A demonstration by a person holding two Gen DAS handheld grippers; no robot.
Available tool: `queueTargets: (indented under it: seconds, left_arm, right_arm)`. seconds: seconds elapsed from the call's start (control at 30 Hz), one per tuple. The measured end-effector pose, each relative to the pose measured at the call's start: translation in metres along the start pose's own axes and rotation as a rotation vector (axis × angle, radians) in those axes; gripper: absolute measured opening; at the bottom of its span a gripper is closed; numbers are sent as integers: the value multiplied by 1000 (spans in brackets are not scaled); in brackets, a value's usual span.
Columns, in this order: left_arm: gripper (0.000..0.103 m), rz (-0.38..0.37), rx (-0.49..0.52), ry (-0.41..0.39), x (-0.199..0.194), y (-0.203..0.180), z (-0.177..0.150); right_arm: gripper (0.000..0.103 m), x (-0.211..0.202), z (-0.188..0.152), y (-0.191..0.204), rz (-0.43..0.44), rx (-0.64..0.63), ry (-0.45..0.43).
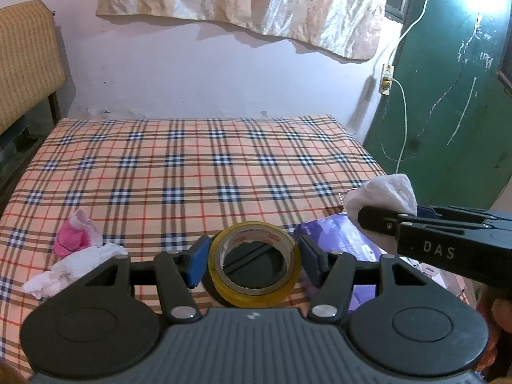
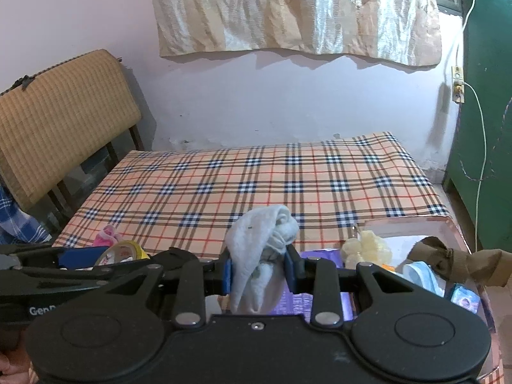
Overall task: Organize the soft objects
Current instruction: 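Carry the tape roll and white sock with both grippers over the white box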
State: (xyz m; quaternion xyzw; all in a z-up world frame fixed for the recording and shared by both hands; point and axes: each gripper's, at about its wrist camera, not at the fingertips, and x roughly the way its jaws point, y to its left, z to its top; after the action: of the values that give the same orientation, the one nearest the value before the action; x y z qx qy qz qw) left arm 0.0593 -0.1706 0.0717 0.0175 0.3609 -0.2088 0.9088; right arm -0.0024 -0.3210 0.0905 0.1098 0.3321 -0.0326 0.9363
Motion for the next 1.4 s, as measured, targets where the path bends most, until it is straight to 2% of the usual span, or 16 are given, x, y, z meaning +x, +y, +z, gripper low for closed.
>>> queueTargets:
  seconds: [1.0,1.4]
  left_arm:
    - [61,-85,53,40,29,-51,4]
    - [61,-148,70,65,51,-80,4]
  right_arm:
    - [38,-1,-1,-65,-65,50,7]
    - [38,-4,-2,-105,-111,80,16]
